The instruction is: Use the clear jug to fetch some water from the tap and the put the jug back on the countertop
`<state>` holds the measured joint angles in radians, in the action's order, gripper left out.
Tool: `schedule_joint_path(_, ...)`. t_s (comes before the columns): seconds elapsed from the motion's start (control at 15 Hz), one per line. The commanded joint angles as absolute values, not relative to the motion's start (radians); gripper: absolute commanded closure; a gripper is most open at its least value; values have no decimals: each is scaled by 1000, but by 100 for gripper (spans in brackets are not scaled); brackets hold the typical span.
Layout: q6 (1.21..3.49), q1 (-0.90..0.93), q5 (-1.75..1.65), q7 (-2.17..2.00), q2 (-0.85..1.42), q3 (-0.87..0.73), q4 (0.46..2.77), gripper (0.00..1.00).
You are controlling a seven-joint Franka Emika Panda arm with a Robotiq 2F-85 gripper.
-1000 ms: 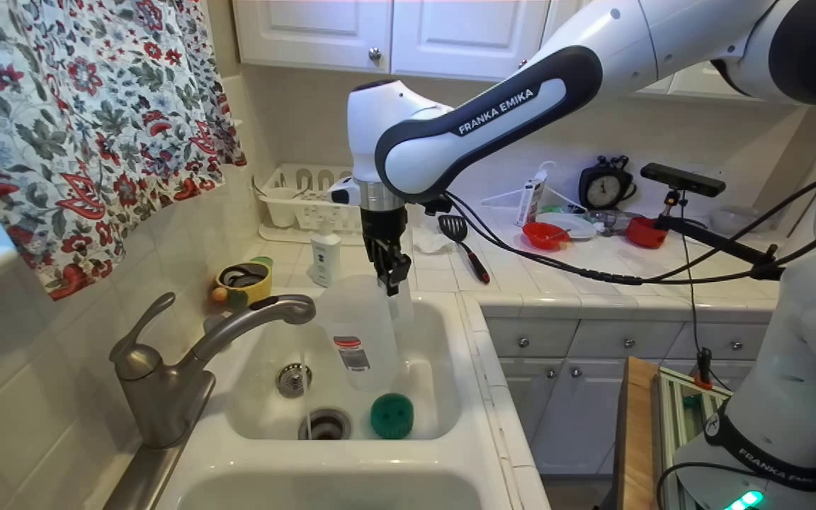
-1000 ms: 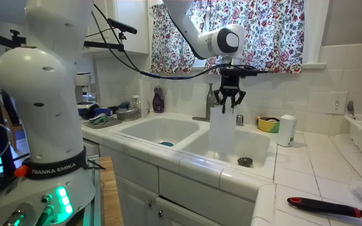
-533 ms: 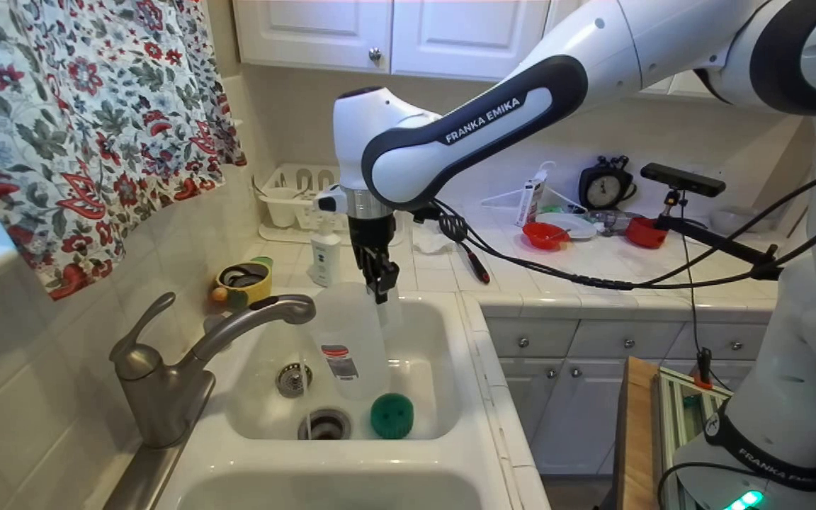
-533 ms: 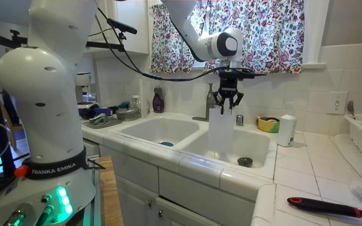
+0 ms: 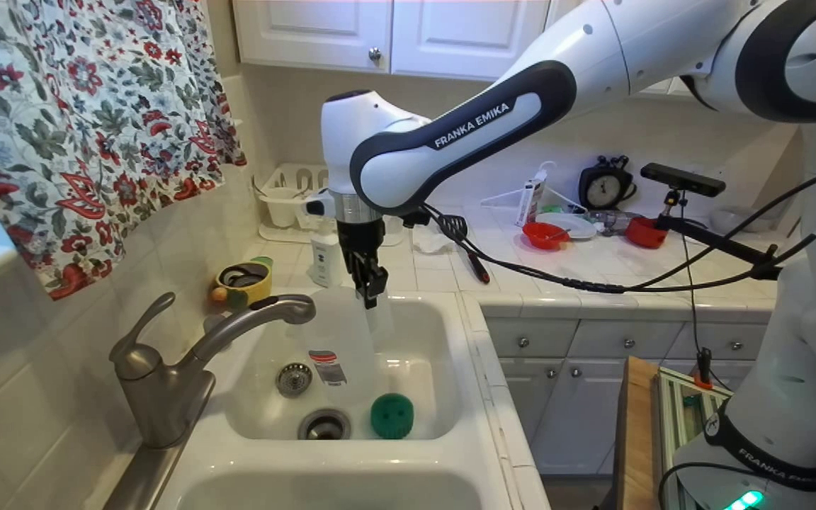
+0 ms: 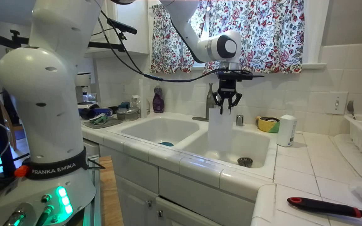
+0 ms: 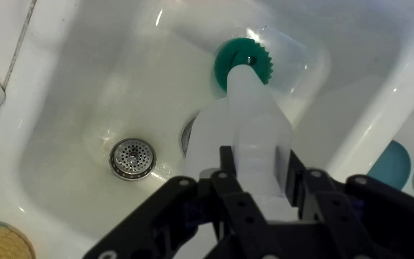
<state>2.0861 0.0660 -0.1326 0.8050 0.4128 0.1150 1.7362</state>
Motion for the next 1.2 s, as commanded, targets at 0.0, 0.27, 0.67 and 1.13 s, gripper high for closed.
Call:
schedule_joint_path(0.0, 2086, 67, -136, 784, 433, 124, 1701, 91)
schedule_joint_path(0.27, 2079, 69, -147, 785, 432, 122, 1701, 91)
schedule_joint_path(0.67, 2064, 62, -175, 793, 411, 105, 1721, 91)
schedule_joint_path(1.13, 2057, 26, -201, 787, 371, 67, 1747, 91)
